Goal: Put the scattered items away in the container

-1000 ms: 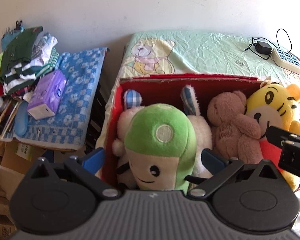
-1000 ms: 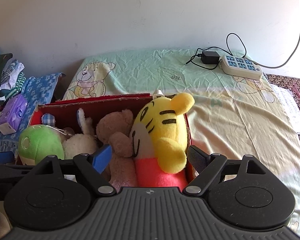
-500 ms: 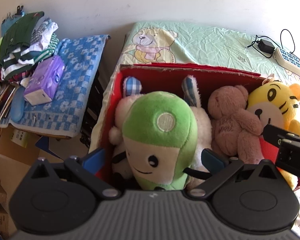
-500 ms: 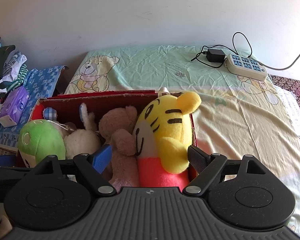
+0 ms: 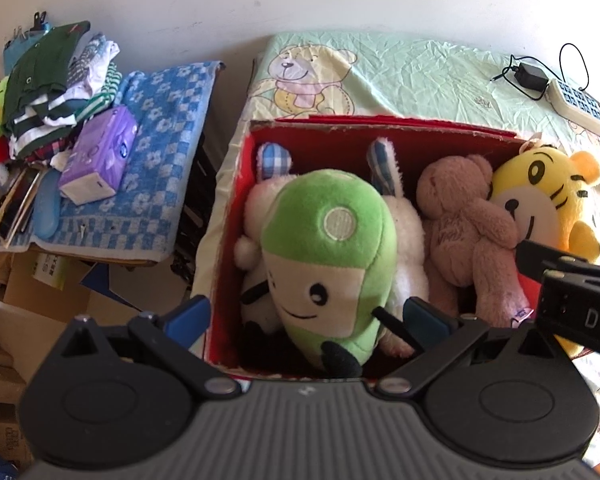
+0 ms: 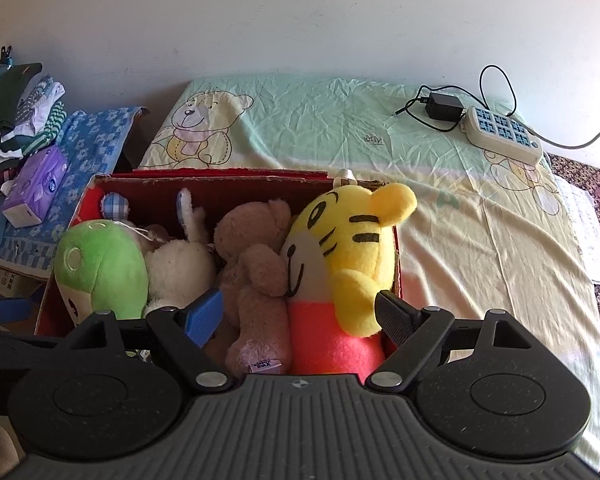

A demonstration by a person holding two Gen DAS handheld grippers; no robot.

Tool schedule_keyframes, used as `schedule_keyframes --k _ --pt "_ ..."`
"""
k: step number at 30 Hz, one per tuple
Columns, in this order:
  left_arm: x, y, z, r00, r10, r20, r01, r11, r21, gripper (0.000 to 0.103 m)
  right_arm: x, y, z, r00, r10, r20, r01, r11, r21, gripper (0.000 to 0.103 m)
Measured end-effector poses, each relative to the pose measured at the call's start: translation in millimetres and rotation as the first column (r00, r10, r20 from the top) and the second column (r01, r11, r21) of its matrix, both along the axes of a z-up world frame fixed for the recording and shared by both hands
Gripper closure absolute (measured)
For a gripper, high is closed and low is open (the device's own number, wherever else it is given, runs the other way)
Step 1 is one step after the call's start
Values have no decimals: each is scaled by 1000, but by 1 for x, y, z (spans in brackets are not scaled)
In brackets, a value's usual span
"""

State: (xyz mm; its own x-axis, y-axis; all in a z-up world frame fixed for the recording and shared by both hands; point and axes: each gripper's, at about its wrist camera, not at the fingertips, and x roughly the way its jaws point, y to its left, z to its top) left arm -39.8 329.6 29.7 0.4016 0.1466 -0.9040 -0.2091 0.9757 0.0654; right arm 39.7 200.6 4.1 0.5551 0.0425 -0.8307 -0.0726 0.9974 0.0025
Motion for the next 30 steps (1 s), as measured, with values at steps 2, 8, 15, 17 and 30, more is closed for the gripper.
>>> schedule_keyframes --k 2,8,15,17,30 --pt "-2 -2 0 1000 -9 0 9 1000 -11 1 -2 -4 5 1000 -8 14 8 1000 -8 18" --pt "-5 -15 0 999 -44 6 45 999 -18 0 -8 -17 14 999 -30 40 32 998 -50 18" --pt "-6 -29 -1 995 -101 10 102 993 -56 0 -14 -28 15 999 -36 36 39 995 -96 18" --pt "-6 -35 -2 993 -116 8 116 992 -54 0 -16 -31 16 999 -42 34 44 996 -84 18" --pt "-6 -52 -4 988 -155 21 156 986 -61 1 -23 -42 13 998 -55 24 57 995 -86 19"
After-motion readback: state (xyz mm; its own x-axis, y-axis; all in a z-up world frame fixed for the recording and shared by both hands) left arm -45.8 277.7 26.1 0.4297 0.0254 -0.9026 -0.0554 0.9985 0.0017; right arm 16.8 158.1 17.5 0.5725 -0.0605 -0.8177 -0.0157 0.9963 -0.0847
